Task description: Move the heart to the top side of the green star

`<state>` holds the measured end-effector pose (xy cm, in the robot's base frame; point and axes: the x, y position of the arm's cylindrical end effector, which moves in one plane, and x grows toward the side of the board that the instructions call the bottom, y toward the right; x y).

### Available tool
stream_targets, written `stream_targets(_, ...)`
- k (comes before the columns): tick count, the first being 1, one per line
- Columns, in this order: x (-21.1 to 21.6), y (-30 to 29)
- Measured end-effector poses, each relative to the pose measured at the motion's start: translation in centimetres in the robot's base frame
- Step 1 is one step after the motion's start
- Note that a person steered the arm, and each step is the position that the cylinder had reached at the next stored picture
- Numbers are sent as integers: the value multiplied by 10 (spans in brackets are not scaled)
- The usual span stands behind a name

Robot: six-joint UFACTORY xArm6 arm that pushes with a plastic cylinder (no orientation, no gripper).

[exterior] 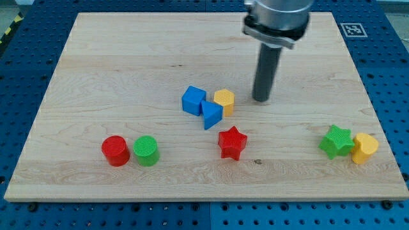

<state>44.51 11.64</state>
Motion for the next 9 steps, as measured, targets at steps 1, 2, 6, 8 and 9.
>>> stream_targets(1, 22, 50)
stream_targets(2, 47, 94)
stream_targets(6, 141, 183)
stream_targets(8, 162, 137)
stream_targets(9, 161, 137)
